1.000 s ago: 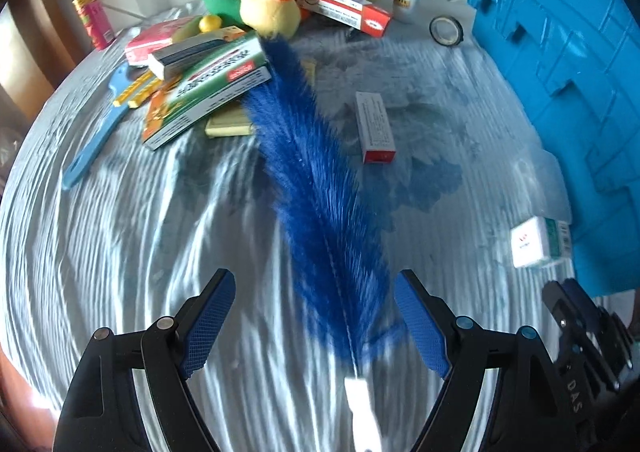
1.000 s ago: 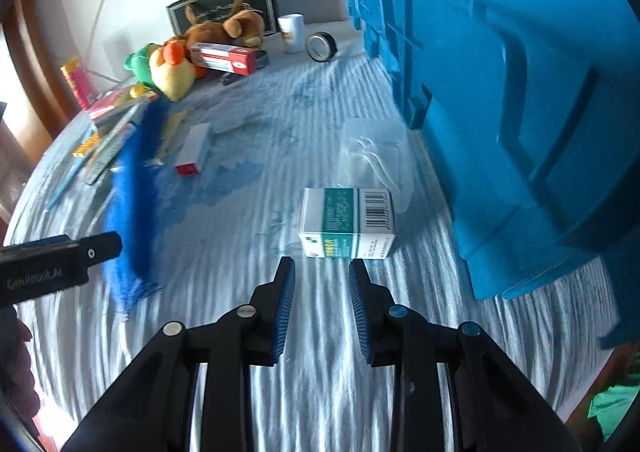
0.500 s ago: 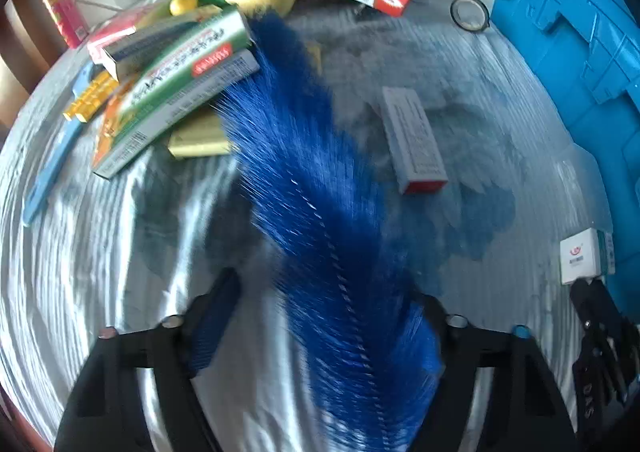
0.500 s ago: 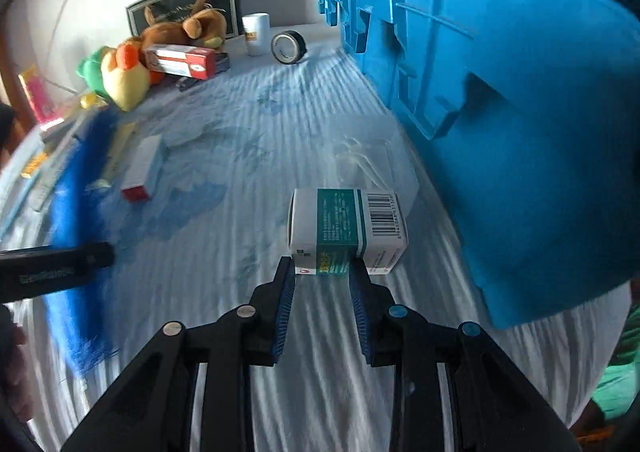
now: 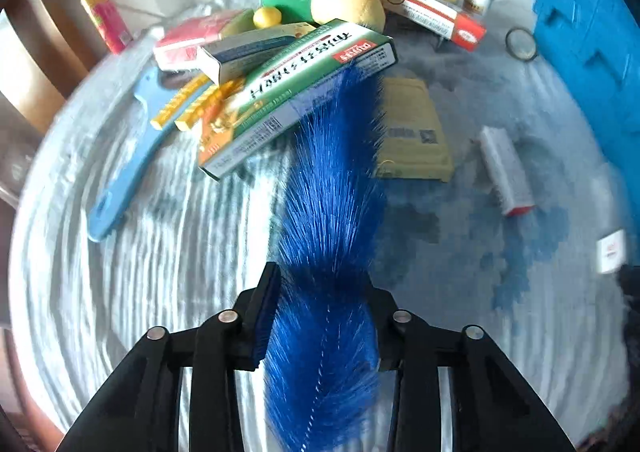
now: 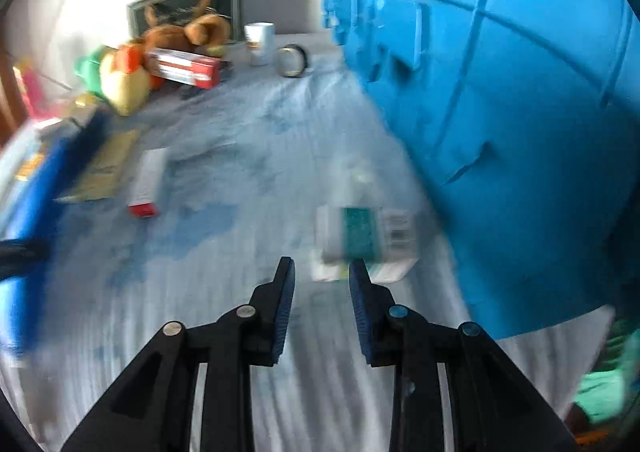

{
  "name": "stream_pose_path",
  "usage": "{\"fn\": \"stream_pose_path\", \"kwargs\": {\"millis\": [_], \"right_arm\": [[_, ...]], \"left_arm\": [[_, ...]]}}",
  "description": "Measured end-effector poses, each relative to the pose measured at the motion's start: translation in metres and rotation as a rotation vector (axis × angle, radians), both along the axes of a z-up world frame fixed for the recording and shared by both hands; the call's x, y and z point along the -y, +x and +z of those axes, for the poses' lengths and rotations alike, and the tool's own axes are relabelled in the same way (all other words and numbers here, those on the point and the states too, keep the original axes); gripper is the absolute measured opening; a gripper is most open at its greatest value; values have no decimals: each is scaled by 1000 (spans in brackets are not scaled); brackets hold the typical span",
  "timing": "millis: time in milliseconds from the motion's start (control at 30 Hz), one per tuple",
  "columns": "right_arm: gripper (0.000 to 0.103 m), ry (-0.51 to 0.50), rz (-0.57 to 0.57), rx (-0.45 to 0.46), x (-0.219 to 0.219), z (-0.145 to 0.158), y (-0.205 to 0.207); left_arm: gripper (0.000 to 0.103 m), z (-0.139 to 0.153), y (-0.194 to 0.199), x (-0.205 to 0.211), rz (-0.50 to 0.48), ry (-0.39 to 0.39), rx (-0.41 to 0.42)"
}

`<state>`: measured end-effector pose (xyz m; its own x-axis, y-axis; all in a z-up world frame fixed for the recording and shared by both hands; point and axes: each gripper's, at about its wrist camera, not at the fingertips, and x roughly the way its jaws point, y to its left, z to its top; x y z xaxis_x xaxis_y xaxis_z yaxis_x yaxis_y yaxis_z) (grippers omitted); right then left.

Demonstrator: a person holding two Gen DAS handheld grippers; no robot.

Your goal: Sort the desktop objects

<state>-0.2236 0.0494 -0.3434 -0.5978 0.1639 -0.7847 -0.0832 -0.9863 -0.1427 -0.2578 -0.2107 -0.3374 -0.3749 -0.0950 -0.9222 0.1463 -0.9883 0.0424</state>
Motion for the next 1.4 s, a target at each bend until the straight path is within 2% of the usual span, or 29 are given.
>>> {"fn": "stream_pose_path", "kwargs": {"millis": [200, 267, 333, 400, 433, 533, 633, 800, 833, 900, 933, 1000, 1100, 1200, 1233, 1400], "right_arm": [[28, 139, -16, 97, 4, -21, -36], [28, 94, 38, 107, 10, -26, -44], [28, -9, 181, 91, 25, -22, -46], [28, -33, 281, 54, 40, -11, -39], [28, -39, 289, 43, 42, -6, -33], [28, -58, 198, 39, 26, -3, -17], [28, -35, 119, 51, 9, -10, -9], [28, -123, 22, 5, -22, -3, 4], [28, -126, -1, -11, -26, -2, 6], [28, -126, -42, -28, -28, -2, 11], [28, -124, -58, -30, -27, -3, 14], [28, -85, -81, -28, -23, -6, 15], [28, 53, -131, -23, -10, -7, 10], [27, 190, -117, -13, 5, -7, -6], [23, 224, -103, -8, 10, -7, -14], [22, 202, -58, 22, 13, -12, -47]], "left_arm": [[59, 43, 8, -15, -82, 34, -102], [68, 54, 5, -20, -97, 41, -136], [71, 60, -5, -23, -103, 38, -156], [73, 59, -18, -28, -120, 46, -160], [77, 55, -23, -36, -140, 50, -153], [80, 43, -37, -61, -201, 63, -135], [80, 31, -52, -86, -262, 76, -117], [80, 10, -76, -127, -363, 97, -86], [80, 6, -81, -135, -384, 101, -80], [67, -2, -97, -150, -424, 130, -54], [49, -5, -107, -156, -444, 150, -37], [28, -13, -126, -170, -485, 190, -4], [28, -18, -149, -184, -552, 189, -12], [26, -20, -164, -185, -587, 205, -8], [26, -20, -168, -182, -587, 213, -4], [27, -12, -171, -145, -556, 225, -15]]}}
